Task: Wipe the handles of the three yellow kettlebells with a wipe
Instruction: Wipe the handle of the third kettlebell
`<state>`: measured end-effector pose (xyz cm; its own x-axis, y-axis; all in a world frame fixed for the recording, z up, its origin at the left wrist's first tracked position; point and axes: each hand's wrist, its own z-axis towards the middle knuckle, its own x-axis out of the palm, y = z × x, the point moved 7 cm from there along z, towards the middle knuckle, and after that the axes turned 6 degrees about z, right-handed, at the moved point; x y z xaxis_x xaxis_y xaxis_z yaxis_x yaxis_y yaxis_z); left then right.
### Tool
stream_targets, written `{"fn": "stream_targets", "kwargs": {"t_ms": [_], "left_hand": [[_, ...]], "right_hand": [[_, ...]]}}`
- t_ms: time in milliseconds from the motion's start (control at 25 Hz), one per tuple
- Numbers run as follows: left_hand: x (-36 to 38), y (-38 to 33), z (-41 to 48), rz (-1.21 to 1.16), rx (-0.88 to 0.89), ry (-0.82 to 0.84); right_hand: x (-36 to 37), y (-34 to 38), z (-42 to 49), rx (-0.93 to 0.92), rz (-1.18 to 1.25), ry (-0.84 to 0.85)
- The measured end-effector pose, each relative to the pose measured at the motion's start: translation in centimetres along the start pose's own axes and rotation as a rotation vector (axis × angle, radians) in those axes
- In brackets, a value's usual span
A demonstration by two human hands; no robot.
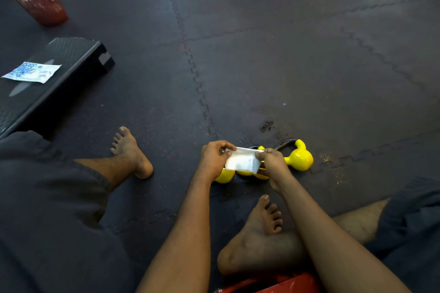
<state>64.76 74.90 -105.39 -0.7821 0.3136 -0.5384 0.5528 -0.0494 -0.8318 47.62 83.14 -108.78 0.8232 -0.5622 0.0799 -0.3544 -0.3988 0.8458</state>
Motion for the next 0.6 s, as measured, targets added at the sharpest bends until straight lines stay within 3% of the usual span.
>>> {"fn": "stream_targets", "kwargs": {"t_ms": [160, 480, 600], "left_hand": [[0.8, -0.5, -0.1, 0.01, 0.019, 0.029], [0.7, -0.5, 0.1, -0.029, -0.011, 0.082], [1.2, -0.8, -0.1, -0.136, -0.059, 0.139]], "right_hand": [[0.1, 0.8, 0.3, -0.15, 0.045, -0.081], [-1.8, 2.7, -1.7, -0.436, -0.401, -0.346], [-0.2, 3.1, -2.9, -0.58, -0.427, -0.296]]}}
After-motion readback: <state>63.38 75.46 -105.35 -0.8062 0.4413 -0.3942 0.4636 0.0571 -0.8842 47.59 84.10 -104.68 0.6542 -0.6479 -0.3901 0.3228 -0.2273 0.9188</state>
